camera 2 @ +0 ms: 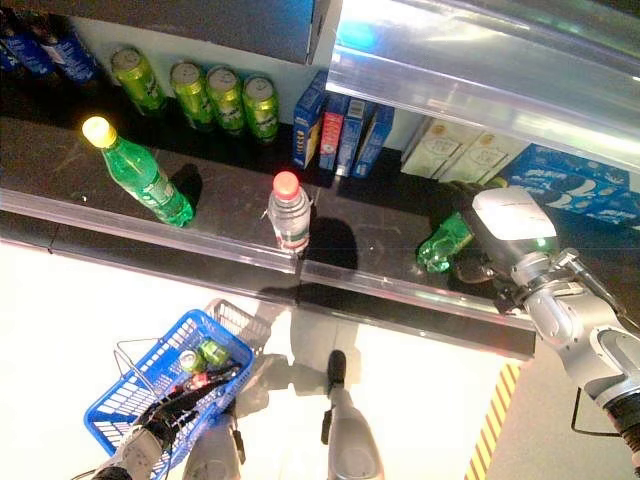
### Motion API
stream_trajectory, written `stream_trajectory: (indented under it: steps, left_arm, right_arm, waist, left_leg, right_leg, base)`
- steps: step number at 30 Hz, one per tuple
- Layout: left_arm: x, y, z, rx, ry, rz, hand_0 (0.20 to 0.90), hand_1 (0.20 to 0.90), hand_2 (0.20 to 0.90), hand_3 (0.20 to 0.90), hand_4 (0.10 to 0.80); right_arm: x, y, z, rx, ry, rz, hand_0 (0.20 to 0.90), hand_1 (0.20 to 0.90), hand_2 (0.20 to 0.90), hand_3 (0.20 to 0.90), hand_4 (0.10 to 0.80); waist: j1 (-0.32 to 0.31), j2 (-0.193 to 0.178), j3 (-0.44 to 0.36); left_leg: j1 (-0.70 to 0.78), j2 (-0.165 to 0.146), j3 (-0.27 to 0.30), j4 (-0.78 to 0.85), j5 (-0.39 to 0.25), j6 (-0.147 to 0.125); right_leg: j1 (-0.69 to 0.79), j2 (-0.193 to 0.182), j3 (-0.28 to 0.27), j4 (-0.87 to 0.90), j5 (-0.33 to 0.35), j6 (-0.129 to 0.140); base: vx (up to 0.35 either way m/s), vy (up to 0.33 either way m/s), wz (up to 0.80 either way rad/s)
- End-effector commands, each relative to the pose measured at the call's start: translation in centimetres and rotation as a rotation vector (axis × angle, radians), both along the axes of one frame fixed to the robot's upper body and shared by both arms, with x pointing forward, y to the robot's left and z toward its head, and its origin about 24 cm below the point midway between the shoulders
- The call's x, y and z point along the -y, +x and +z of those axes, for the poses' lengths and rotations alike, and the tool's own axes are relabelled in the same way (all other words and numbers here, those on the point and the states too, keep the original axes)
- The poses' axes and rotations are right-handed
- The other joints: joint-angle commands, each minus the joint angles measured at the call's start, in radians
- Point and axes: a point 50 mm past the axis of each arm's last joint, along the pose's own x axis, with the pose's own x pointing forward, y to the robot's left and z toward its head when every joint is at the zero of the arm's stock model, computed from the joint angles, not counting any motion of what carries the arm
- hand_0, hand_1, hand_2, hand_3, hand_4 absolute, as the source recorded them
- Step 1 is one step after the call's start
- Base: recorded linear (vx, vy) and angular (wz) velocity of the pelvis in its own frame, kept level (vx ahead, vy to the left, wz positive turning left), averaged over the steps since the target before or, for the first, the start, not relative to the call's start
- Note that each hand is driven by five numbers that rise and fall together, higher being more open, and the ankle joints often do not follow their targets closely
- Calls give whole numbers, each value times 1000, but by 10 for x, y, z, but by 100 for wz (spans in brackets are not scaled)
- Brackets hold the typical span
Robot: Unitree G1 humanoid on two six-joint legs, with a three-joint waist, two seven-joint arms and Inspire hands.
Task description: Pick up the drink and place into the basket.
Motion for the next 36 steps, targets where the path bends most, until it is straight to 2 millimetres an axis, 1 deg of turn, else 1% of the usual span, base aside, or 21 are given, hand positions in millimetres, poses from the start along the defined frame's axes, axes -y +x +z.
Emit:
stream_trajectory:
  steps: [1, 5, 7, 12, 18, 22, 31, 36]
  left_arm:
    - [-44, -22, 8, -25, 123, 55, 300, 300, 300, 200, 100]
    - [-46, -17, 11, -17, 130, 50, 300, 300, 300, 200, 100]
    - [-47, -15, 12, -12, 133, 49, 300, 300, 300, 200, 100]
    - [-51, -12, 16, -6, 141, 44, 300, 300, 300, 200, 100]
    - [-56, -11, 19, 1, 142, 37, 300, 300, 300, 200, 100]
    - [-56, -14, 18, 2, 134, 34, 300, 300, 300, 200, 100]
    - [-62, -18, 19, -5, 140, 38, 300, 300, 300, 200, 100]
    - [-62, -20, 19, -5, 140, 39, 300, 300, 300, 200, 100]
  right_arm:
    - [1, 6, 35, 63, -152, 16, 900, 900, 900, 900, 800]
    - [2, 8, 25, -13, -213, -2, 900, 900, 900, 900, 800]
    - [6, 9, 21, -32, -237, -22, 900, 900, 900, 900, 800]
    - [17, 13, 18, -78, -337, -80, 900, 900, 900, 900, 800]
    - [26, 18, 24, -104, -453, -123, 900, 900, 900, 900, 800]
    - [34, 20, 35, -98, -525, -176, 900, 900, 900, 900, 800]
    - [49, 15, 44, -138, -634, -258, 900, 900, 900, 900, 800]
    - [54, 12, 46, -182, -631, -291, 900, 900, 900, 900, 800]
  waist:
    - [21, -32, -58]
    - [26, -33, -49]
    - [29, -33, -43]
    - [39, -29, -29]
    - [50, -22, -18]
    - [54, -16, -13]
    - [54, -22, -15]
    - [54, -25, -17]
  left_leg:
    - [-90, 26, -22, 89, 24, 39]
    - [-103, 27, -25, 96, 27, 39]
    - [-109, 27, -26, 97, 29, 39]
    - [-124, 26, -31, 104, 34, 37]
    - [-139, 24, -38, 110, 40, 36]
    - [-147, 24, -42, 111, 45, 34]
    - [-152, 33, -37, 114, 49, 31]
    - [-146, 37, -34, 114, 45, 29]
  right_leg:
    - [-67, -26, -3, 211, -145, 34]
    - [-73, -28, -9, 213, -144, 32]
    - [-78, -29, -13, 216, -143, 31]
    - [-87, -32, -20, 220, -142, 29]
    - [-99, -35, -25, 226, -141, 26]
    - [-107, -37, -29, 232, -144, 23]
    - [-117, -36, -29, 243, -150, 22]
    - [-114, -34, -27, 248, -157, 21]
  base:
    - [2, -35, 15]
    - [-9, -32, 5]
    - [0, 0, 0]
    - [-6, -21, 1]
    - [0, 0, 0]
    - [0, 0, 0]
    - [7, -2, 1]
    - [13, 0, 0]
